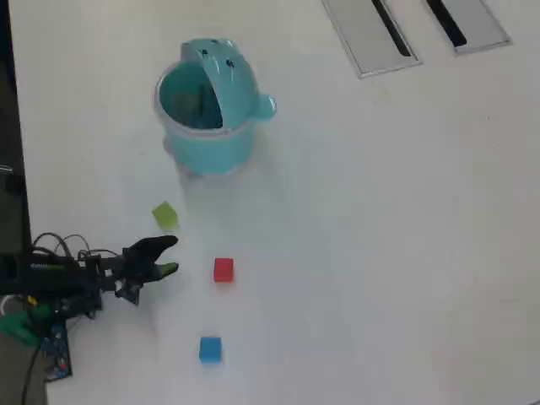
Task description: Grasp RGB lego blocks and put them in the bin one by one.
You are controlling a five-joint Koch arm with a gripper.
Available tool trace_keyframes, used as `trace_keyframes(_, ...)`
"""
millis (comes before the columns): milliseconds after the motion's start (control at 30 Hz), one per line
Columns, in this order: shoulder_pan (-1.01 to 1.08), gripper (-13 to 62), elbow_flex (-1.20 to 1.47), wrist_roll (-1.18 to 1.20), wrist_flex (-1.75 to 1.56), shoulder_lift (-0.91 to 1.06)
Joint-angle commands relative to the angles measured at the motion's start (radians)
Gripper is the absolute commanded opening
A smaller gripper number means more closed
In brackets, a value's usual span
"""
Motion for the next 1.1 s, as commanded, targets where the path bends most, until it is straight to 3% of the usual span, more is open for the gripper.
trace_keyframes(0,0.0,34.5,0.052,0.0,-0.198,0.06)
trace_keyframes(667,-0.014,33.7,0.029,-0.129,-0.43,0.06)
trace_keyframes(933,-0.055,33.5,-0.083,-0.354,-0.295,0.06)
trace_keyframes(1067,-0.066,33.3,-0.126,-0.62,-0.267,0.057)
